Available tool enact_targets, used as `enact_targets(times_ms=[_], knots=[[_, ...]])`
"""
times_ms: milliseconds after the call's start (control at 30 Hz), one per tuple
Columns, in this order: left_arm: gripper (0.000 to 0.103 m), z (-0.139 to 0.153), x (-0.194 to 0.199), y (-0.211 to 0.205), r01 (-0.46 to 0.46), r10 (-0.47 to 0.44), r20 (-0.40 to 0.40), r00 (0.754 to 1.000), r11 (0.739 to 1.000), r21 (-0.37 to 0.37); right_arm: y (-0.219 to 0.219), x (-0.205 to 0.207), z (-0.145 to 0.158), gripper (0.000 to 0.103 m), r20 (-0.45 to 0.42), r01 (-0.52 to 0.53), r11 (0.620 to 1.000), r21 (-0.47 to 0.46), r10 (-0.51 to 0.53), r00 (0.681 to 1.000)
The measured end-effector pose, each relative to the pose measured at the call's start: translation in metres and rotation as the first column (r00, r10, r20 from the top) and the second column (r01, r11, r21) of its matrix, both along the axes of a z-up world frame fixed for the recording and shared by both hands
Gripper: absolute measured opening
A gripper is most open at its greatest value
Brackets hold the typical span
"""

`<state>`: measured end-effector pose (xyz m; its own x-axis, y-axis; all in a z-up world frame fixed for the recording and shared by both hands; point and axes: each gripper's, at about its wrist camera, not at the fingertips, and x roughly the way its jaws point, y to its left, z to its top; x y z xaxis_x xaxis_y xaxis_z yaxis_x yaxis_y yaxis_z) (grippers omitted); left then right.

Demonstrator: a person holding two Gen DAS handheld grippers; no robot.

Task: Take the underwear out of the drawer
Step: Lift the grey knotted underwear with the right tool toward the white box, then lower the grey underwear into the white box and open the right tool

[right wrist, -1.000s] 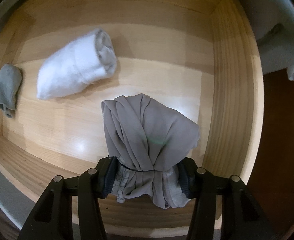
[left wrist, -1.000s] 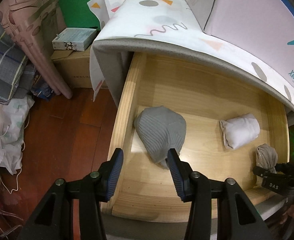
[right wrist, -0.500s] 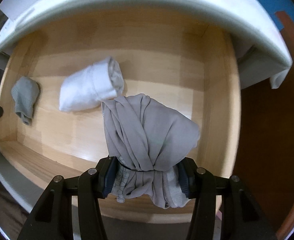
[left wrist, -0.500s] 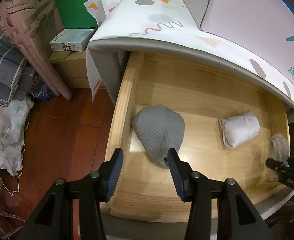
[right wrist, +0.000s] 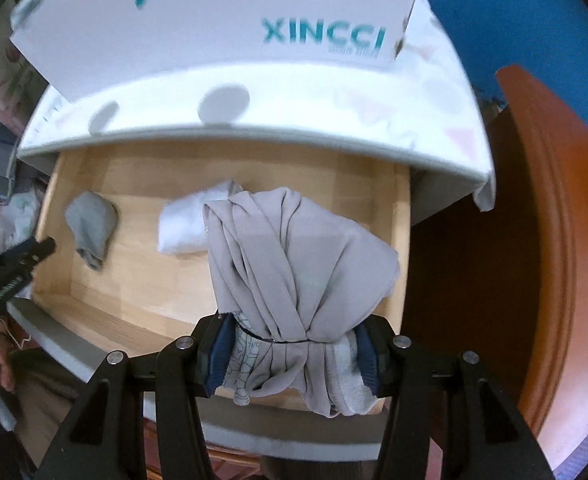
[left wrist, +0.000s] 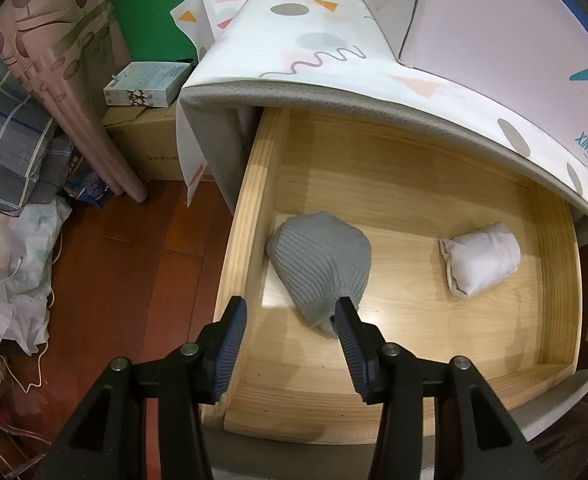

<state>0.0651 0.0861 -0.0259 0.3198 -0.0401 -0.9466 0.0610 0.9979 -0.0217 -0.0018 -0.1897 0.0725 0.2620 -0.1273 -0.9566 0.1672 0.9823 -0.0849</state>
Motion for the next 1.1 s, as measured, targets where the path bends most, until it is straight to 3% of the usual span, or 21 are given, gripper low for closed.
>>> enact_targets(times_ms=[600,900,1100], knots=[[0.047,0.005,-0.002,-0.002,0.015,-0.016,0.025,1.0,1.0,0.011,0.005,0.042,0.145,0.049,0.256,0.008,0.999,-0.031,0.0,0.967],[0.047,0.009,-0.003,0.0,0.015,-0.015,0.04,0.999,1.0,-0.005,0.005,0.098,0.171,0.049,0.287,0.037,0.997,-0.062,-0.018,0.958],[0.047,0.011,-0.003,0.001,0.015,-0.014,0.048,0.999,1.0,-0.015,-0.002,0.136,0.164,0.049,0.276,0.067,0.995,-0.068,-0.046,0.96]])
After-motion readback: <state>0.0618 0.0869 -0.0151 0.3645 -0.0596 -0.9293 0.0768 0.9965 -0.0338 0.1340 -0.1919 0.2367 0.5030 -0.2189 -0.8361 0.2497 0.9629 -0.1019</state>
